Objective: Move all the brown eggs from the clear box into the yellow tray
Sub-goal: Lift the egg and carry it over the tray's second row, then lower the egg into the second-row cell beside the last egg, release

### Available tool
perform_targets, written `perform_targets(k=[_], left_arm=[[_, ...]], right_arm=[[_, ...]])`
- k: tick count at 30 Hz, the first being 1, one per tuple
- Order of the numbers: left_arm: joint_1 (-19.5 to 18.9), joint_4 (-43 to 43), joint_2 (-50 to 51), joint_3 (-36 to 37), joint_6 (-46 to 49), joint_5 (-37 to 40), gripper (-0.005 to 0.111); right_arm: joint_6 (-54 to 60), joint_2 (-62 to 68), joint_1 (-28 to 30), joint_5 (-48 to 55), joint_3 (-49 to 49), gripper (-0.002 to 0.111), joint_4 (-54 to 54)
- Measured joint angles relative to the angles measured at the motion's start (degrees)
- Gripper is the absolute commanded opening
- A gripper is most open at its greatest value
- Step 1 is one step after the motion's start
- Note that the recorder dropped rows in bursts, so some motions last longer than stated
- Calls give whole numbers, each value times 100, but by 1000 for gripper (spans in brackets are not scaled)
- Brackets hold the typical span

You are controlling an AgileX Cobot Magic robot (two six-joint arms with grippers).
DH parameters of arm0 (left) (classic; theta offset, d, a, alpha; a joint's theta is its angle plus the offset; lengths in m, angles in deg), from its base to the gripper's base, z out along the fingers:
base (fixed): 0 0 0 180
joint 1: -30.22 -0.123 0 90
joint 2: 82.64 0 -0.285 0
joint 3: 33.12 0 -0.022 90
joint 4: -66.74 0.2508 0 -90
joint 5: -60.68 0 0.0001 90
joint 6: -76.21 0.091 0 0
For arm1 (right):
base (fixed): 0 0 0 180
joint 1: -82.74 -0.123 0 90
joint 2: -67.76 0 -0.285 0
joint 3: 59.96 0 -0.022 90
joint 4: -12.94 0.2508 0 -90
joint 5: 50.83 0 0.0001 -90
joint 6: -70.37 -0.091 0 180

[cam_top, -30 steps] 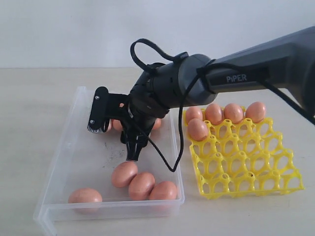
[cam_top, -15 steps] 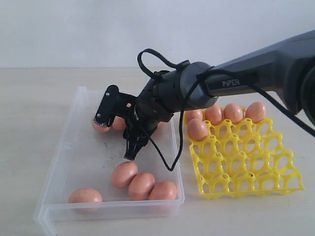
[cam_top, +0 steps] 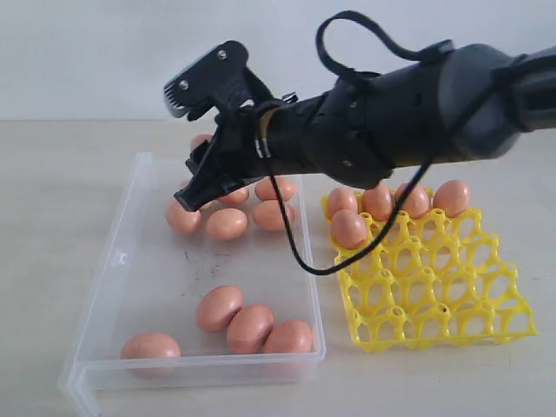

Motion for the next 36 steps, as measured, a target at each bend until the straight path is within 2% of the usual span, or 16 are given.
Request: perform_targets(k=[11, 18, 25, 31, 36], left_arm=[[0, 0, 0, 0, 0, 0, 4], [0, 0, 0, 0, 0, 0, 4], [0, 0, 0, 0, 0, 0, 4], [0, 0, 0, 0, 0, 0, 4], [0, 0, 0, 0, 0, 0, 4]], right_arm=[[-75, -1553, 1208, -2399, 2536, 0, 920], [495, -1619, 1936, -3787, 3848, 0, 1193], [581, -998, 2437, -4984, 4318, 0, 1223], [383, -134, 2475, -6097, 4356, 0, 1211], [291, 328, 2475, -6498, 4356, 0, 1211]])
